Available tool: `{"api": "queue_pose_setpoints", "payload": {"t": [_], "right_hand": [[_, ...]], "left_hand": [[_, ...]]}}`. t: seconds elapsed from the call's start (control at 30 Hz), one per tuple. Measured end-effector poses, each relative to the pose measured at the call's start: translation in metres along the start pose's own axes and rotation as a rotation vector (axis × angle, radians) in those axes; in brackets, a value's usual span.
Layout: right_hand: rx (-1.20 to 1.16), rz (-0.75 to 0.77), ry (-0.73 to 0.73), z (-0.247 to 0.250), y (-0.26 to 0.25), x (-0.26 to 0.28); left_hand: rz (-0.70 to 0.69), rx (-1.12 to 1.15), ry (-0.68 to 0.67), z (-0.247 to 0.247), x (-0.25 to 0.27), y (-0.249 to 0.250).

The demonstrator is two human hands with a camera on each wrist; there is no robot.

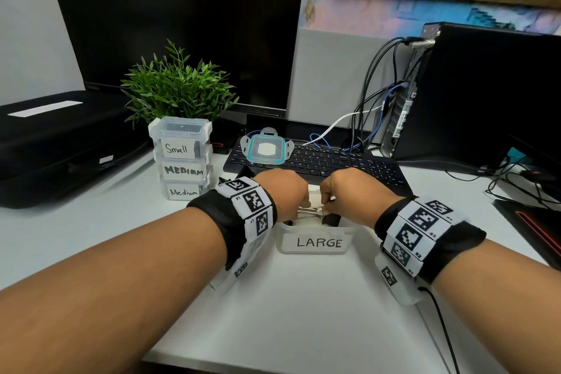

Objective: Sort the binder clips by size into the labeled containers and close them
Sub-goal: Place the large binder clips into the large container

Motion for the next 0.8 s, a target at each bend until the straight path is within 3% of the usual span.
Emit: {"api": "queue_pose_setpoints", "payload": {"t": [0.27,0.5,0.63,0.8], "right_hand": [[0.021,0.028,-0.007,0.000,-0.003,0.003],[0.030,0.018,-0.006,0.000,-0.003,0.003],[0.049,0.028,0.001,-0.001,-0.004,0.000],[0.078,0.033,-0.002,-0.001,-0.003,0.001]], "left_hand": [[-0.034,0.017,0.063,0.004,0.000,-0.002],[0.077,0.476,0.106,0.012,0.002,-0.041],[0.244,0.389,0.139,0.022,0.001,-0.085],[0.326,0.210,0.039,0.011,0.003,-0.094]]}}
Point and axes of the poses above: each hand's wrist, its own x-axis away from the middle knuckle, its own z-axis out of the back of the hand, y = z × x, the point moved 6 cm from there along -x, towards the middle knuckle, and after that the axes turned 7 degrees about z, right-handed, at the moved point
